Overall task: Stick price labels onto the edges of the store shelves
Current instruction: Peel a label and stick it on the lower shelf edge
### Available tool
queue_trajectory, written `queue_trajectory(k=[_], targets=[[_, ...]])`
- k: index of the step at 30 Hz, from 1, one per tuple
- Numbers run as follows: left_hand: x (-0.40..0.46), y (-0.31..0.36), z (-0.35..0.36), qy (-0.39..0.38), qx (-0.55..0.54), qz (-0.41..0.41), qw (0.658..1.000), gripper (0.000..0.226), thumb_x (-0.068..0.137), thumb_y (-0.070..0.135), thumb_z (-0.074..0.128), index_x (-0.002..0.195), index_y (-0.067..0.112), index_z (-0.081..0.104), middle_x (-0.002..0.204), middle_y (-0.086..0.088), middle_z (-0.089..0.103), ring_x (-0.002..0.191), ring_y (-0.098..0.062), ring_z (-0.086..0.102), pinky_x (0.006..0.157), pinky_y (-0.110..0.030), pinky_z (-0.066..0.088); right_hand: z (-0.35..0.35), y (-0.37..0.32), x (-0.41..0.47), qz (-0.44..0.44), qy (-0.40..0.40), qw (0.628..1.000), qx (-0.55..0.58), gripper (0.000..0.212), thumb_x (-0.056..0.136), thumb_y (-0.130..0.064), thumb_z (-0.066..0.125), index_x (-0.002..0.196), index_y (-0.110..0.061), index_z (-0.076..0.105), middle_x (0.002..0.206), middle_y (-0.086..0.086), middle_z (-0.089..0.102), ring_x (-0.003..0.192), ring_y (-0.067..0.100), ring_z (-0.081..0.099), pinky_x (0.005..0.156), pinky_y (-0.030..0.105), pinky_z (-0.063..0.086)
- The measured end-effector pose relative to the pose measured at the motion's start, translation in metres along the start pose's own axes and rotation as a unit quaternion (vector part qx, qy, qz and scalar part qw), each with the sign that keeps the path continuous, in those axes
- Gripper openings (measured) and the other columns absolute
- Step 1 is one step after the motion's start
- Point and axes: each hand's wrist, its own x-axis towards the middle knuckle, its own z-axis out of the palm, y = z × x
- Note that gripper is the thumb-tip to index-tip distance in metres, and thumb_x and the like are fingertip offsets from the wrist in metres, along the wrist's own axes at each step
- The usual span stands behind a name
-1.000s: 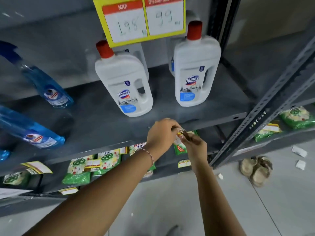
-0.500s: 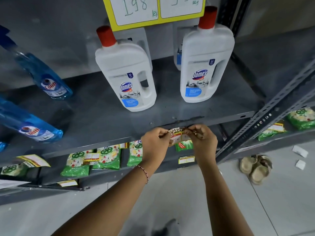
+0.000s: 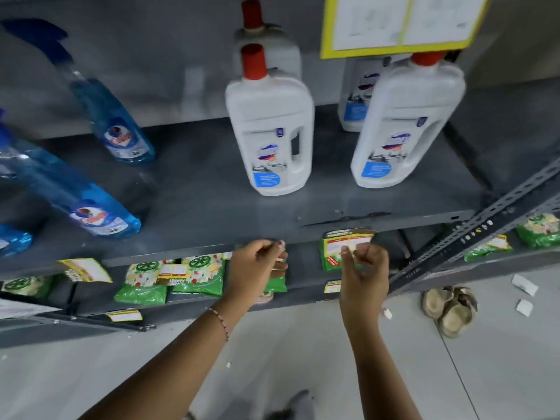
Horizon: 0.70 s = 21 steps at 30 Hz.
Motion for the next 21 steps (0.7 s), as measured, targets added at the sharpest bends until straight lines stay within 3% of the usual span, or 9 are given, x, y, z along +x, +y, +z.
queue_trajectory(k=[2, 5, 10, 13, 15, 18, 21], targets=[[-0.003, -0.003, -0.045, 0.024, -0.1, -0.048, 0.994, 0.011, 0.093, 0.008, 0.064, 0.086, 0.005, 0.072, 0.078, -0.012, 0.077, 0.06, -0.023, 0.073, 0.06, -0.03, 0.064, 0.022, -0.008, -0.034, 0.0, -0.072, 0.997, 0.0, 0.014, 0.09, -0.02, 0.072, 0.096, -0.022, 0.06, 0.096, 0.001, 0.066, 0.087, 0.019, 0.064, 0.077, 0.03, 0.052], [-0.008, -0.004, -0.11, 0.047, -0.183, -0.085, 0.978, 0.009, 0.093, 0.005, 0.064, 0.088, 0.004, 0.072, 0.077, -0.01, 0.079, 0.062, -0.021, 0.075, 0.064, -0.03, 0.065, 0.065, -0.029, -0.077, -0.014, -0.16, 0.987, -0.001, 0.014, 0.089, -0.014, 0.072, 0.095, -0.025, 0.065, 0.091, -0.007, 0.07, 0.08, 0.0, 0.065, 0.07, 0.011, 0.05], [-0.009, -0.005, -0.19, 0.088, -0.223, -0.098, 0.966, 0.005, 0.088, 0.002, 0.069, 0.086, 0.002, 0.073, 0.085, -0.018, 0.077, 0.074, -0.029, 0.073, 0.073, -0.034, 0.064, 0.145, -0.062, -0.149, -0.042, -0.269, 0.962, -0.008, 0.018, 0.088, -0.004, 0.072, 0.096, -0.02, 0.071, 0.086, -0.012, 0.07, 0.076, -0.013, 0.065, 0.07, 0.003, 0.048], [-0.006, -0.016, -0.24, 0.121, -0.245, -0.107, 0.956, 0.005, 0.087, 0.003, 0.071, 0.086, 0.002, 0.075, 0.082, -0.014, 0.078, 0.068, -0.025, 0.074, 0.06, -0.028, 0.064, 0.186, -0.071, -0.189, -0.079, -0.304, 0.949, -0.03, 0.015, 0.087, -0.005, 0.072, 0.099, -0.015, 0.074, 0.085, -0.01, 0.071, 0.077, -0.014, 0.065, 0.069, 0.0, 0.046], [-0.002, -0.028, -0.272, 0.135, -0.271, -0.125, 0.945, 0.007, 0.088, 0.005, 0.07, 0.09, 0.0, 0.074, 0.081, -0.013, 0.078, 0.063, -0.023, 0.073, 0.054, -0.025, 0.061, 0.212, -0.075, -0.213, -0.093, -0.32, 0.941, -0.053, 0.014, 0.088, -0.008, 0.073, 0.1, -0.014, 0.075, 0.089, -0.006, 0.073, 0.084, -0.001, 0.069, 0.073, 0.004, 0.049], [0.009, -0.048, -0.317, 0.162, -0.303, -0.177, 0.923, 0.012, 0.094, 0.008, 0.064, 0.083, 0.004, 0.068, 0.082, -0.01, 0.075, 0.059, -0.02, 0.07, 0.055, -0.03, 0.061, 0.248, -0.083, -0.242, -0.108, -0.346, 0.928, -0.083, 0.017, 0.087, -0.008, 0.072, 0.103, -0.015, 0.073, 0.1, 0.001, 0.075, 0.094, 0.019, 0.071, 0.088, 0.034, 0.058], [0.024, -0.058, -0.342, 0.178, -0.297, -0.192, 0.918, 0.004, 0.094, 0.003, 0.062, 0.093, 0.001, 0.059, 0.101, -0.019, 0.066, 0.051, -0.018, 0.068, 0.048, -0.029, 0.06, 0.28, -0.09, -0.259, -0.232, -0.332, 0.899, -0.166, 0.026, 0.085, -0.01, 0.072, 0.11, -0.015, 0.07, 0.114, 0.008, 0.068, 0.106, 0.028, 0.062, 0.094, 0.046, 0.053]])
